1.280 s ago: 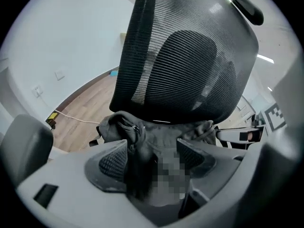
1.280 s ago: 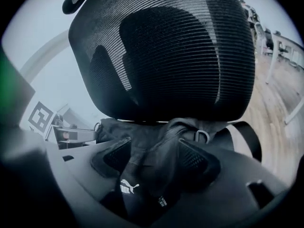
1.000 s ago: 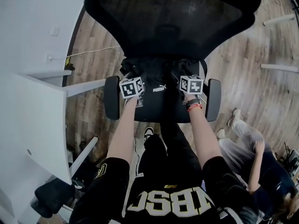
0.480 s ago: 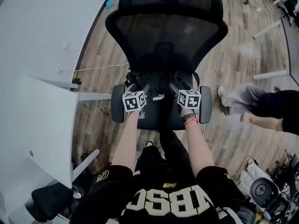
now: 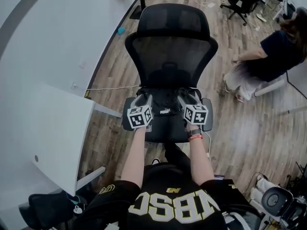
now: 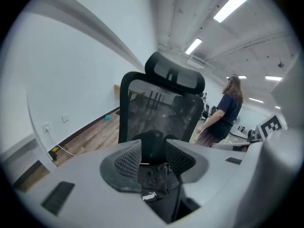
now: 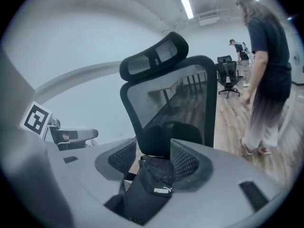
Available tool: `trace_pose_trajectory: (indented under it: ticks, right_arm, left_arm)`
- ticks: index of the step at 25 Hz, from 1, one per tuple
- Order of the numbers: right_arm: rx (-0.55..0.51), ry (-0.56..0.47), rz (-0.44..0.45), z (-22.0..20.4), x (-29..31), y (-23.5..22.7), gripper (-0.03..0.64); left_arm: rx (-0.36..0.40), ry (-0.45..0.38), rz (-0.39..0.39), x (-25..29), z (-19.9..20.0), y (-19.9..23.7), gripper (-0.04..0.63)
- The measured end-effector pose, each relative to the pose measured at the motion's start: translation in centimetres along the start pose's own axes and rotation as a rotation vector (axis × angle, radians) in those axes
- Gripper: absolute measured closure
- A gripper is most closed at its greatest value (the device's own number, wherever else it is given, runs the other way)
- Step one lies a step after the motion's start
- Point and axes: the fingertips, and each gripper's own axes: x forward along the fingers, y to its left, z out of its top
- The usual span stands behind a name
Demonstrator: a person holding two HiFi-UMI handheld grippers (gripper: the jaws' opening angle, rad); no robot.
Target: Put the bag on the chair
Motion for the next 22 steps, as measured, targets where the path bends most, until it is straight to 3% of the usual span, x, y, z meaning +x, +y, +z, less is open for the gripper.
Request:
trace_pose_trajectory:
  ticks: [10,17,22]
  right_arm:
    - [-0.133,-0.192,0.039,6.8,-7.9,5.8,0.508]
    - [-0.185,-0.366,0.073,11.5,-13.7,10.2,0.579]
    - [-0.249,-0.433,0.069,13.7,-16.2,11.7,0.604]
  left_arm:
    - [0.217,-0.181,-0.013,-8.4,6.6,-3.8,0.519]
    - [0.220,-0.329,-0.087,-14.2,11.2,-6.3,0.564]
    - [0.224,-0.462,-0.076,-18.0,14.9,-6.4,0.581]
